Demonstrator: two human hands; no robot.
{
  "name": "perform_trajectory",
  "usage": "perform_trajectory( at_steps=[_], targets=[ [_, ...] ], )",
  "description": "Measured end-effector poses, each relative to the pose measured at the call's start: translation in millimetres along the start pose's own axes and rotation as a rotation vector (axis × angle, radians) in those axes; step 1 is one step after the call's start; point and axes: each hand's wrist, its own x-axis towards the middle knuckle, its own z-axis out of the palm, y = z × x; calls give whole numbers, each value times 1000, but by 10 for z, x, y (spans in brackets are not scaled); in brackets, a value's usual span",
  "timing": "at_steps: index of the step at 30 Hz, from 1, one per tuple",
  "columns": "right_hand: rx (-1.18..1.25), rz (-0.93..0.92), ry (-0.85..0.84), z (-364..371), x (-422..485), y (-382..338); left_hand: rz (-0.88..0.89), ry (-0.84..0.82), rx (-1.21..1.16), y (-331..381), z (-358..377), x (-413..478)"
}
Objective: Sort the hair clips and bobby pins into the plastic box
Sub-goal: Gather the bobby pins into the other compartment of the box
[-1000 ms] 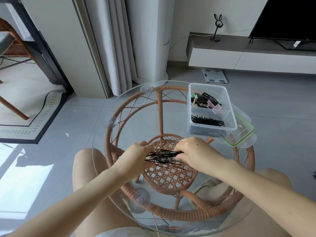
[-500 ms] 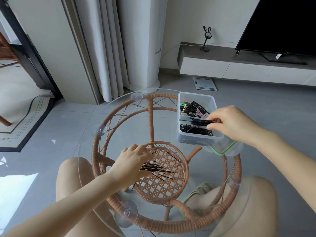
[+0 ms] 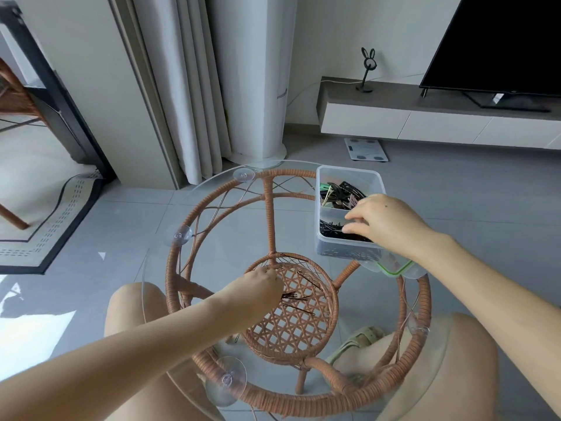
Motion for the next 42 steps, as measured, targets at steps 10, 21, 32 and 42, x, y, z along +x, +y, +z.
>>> perform_trajectory(
  at_steps=[10, 21, 32, 42],
  targets=[
    [101, -100, -204, 654, -489, -745, -70, -60, -186, 41, -66, 20],
    [434, 17, -275, 777, -379, -855, -255, 102, -553, -385, -292, -151],
    [243, -89, -260, 898, -546, -979, -262, 181, -682, -322, -545, -41],
    [295, 95, 194, 135, -498, -238, -125, 271, -722, -50, -1177, 447]
  ],
)
